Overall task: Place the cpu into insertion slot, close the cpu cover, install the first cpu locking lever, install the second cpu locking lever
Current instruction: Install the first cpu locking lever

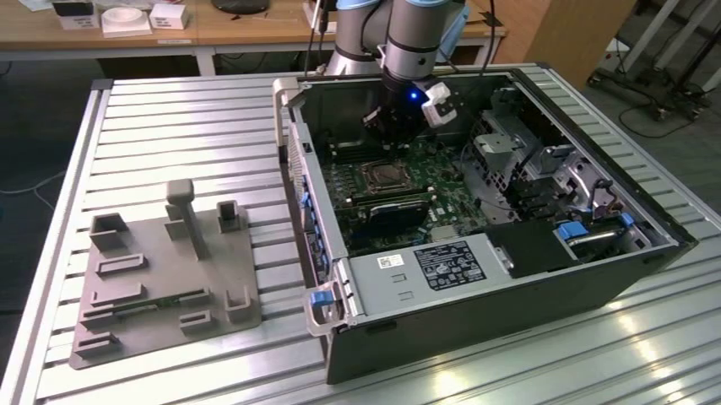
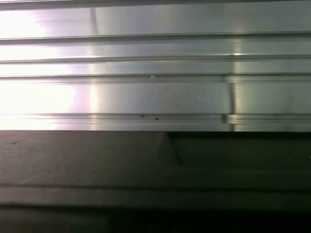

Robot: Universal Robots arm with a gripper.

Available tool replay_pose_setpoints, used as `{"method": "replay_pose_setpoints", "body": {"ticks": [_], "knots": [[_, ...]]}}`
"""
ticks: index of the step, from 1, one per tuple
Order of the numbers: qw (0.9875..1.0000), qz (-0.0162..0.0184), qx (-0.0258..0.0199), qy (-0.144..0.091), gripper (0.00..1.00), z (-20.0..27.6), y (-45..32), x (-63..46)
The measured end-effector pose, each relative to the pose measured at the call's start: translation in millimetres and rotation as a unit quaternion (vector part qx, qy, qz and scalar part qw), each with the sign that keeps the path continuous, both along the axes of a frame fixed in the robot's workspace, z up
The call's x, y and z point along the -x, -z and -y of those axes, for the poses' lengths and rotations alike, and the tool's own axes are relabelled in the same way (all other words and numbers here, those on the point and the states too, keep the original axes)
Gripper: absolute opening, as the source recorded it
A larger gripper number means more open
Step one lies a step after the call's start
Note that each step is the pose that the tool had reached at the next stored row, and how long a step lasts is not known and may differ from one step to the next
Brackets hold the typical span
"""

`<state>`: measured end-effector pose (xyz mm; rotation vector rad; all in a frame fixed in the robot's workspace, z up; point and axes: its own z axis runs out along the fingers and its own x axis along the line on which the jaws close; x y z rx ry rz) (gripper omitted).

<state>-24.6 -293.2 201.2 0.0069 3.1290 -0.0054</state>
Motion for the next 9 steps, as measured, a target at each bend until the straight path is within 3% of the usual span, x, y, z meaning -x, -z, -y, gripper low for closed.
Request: {"method": "replay_pose_setpoints", "body": {"ticks": [9], "knots": [[1.0, -0.0001, 0.0003, 0.0, 0.1, 1.0, -0.1, 0.0]]}}
